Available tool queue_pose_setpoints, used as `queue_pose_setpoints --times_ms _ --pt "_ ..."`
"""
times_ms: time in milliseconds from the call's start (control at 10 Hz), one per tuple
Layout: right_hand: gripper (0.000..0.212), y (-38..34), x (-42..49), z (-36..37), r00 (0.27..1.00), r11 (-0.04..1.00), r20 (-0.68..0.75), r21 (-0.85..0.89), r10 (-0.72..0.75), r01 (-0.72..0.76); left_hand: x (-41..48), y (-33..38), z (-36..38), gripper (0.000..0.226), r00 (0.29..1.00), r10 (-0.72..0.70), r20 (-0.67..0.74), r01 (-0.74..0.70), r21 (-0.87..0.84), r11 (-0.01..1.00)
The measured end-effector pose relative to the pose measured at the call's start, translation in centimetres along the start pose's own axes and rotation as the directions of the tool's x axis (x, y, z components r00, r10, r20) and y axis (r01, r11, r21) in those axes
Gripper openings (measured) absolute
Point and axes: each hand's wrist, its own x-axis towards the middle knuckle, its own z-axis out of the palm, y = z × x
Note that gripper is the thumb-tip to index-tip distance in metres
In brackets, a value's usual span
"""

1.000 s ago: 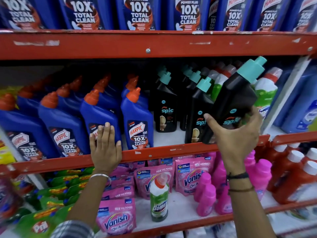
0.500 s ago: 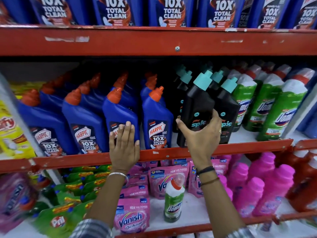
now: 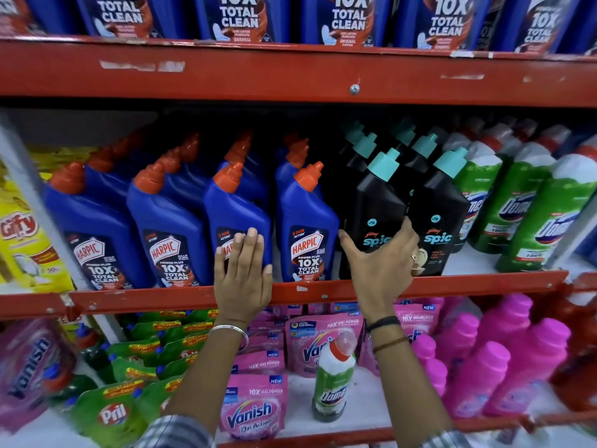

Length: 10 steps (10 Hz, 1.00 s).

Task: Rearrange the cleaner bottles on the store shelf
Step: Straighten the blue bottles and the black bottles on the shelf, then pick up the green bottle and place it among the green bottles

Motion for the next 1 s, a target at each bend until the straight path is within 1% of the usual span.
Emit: queue_pose_setpoints --times_ms 200,300,400,500,600,700,800,900,1000 --pt "0.103 0.1 -0.3 0.3 0.999 0.994 -0.002 -0.101 -0.046 0.046 0.0 0.0 0.0 0.057 1.0 -0.001 0.004 0.001 0.004 1.0" --pt "0.101 0.3 -0.5 0.5 0.999 0.993 0.018 -0.104 -0.05 0.052 0.0 0.1 -0.1 0.057 1.0 -0.003 0.003 0.003 0.01 1.0" --pt "0.096 0.7 -0.8 0.3 0.998 0.996 0.027 -0.065 -0.054 0.056 0.0 0.1 -0.1 0.057 1.0 0.002 0.004 -0.002 0.007 1.0" --pt "0.083 1.9 -2.0 -0.3 0.996 0.99 -0.014 0.107 -0.088 0.089 0.0 0.0 0.0 0.058 1.0 0.001 0.003 -0.001 0.01 1.0" --pt "0.075 4.0 -4.6 -1.1 0.996 0.941 0.042 0.332 -0.08 0.062 -0.1 0.1 0.0 0.058 1.0 0.003 -0.001 -0.003 0.018 1.0" --pt "0.074 7.2 -8.2 -1.6 0.99 0.918 0.128 0.398 -0.062 0.006 -0.1 0.1 -0.1 0.058 1.0 0.006 -0.003 -0.005 0.019 1.0" --pt "0.085 11.1 -12.1 -1.5 0.957 0.935 0.289 0.339 0.005 -0.107 0.1 0.1 -0.2 0.058 1.0 0.001 0.011 -0.001 0.007 1.0" --pt "0.099 14.0 -15.2 -1.1 0.892 0.967 0.448 0.192 0.065 -0.168 0.1 0.2 -0.2 0.06 1.0 -0.009 0.02 0.009 0.003 1.0" --pt "0.101 15.4 -17.1 -0.1 0.844 0.968 0.514 0.092 0.155 -0.233 0.1 0.2 -0.3 0.062 1.0 -0.01 0.011 0.01 -0.001 1.0"
